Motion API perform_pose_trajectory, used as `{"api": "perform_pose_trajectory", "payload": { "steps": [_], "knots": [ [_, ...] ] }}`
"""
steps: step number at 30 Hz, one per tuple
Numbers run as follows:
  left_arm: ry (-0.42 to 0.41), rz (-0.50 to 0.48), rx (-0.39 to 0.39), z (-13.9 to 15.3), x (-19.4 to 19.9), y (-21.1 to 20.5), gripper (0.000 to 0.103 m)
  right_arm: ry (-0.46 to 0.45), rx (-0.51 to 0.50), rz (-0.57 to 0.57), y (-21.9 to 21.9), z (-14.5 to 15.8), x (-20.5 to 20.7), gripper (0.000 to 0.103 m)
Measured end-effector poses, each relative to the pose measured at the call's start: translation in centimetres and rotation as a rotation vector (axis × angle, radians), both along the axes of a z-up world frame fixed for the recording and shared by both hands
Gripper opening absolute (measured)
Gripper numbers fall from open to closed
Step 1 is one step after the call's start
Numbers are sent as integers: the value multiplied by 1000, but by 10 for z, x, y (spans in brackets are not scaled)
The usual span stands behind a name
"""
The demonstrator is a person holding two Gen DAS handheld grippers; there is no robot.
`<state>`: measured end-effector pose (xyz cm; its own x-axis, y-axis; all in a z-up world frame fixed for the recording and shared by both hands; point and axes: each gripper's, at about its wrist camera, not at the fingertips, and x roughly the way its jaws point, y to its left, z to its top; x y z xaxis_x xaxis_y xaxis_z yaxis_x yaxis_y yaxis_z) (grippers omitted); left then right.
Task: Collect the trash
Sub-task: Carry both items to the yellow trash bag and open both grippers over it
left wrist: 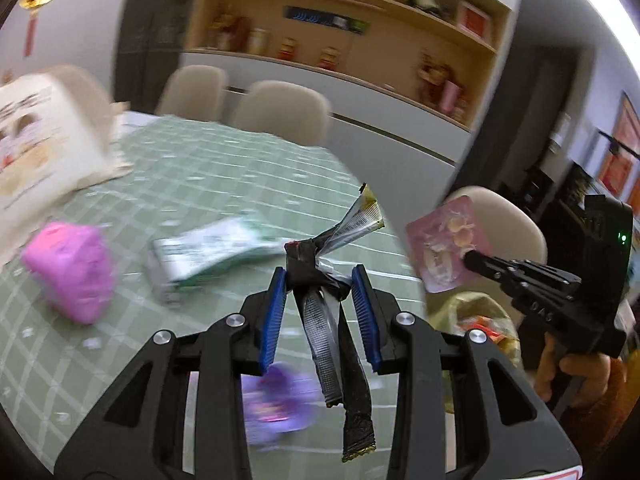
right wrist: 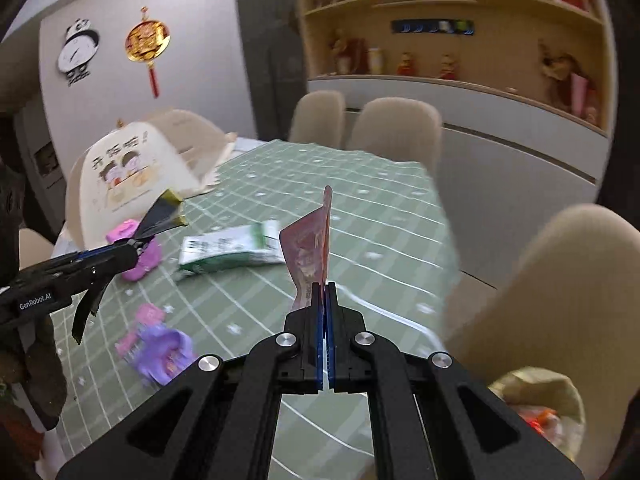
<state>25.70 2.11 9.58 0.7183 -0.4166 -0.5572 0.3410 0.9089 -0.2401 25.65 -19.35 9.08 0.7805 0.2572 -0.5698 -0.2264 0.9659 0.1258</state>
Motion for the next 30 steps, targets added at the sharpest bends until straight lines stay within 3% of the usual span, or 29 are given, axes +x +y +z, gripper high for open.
{"api": "perform_pose_trajectory", "payload": {
  "steps": [10, 18, 21, 24, 30],
  "knots": [
    [105, -285, -16, -40, 11, -188, 32, 22, -36, -238, -159, -27, -56, 4],
    [261, -442, -10, -97, 24, -295, 32, 86, -31, -360, -229, -62, -81, 4],
    [293, -482, 7, -116, 26, -320, 32, 100, -32, -387, -241, -74, -84, 4],
    [368, -527, -3, -138, 32, -332, 47, 110, -14, -395, -247, -82, -86, 4],
    [356, -435, -6, -145, 42, -315, 50, 133, 63, -369, -250, -99, -78, 4]
  ]
}}
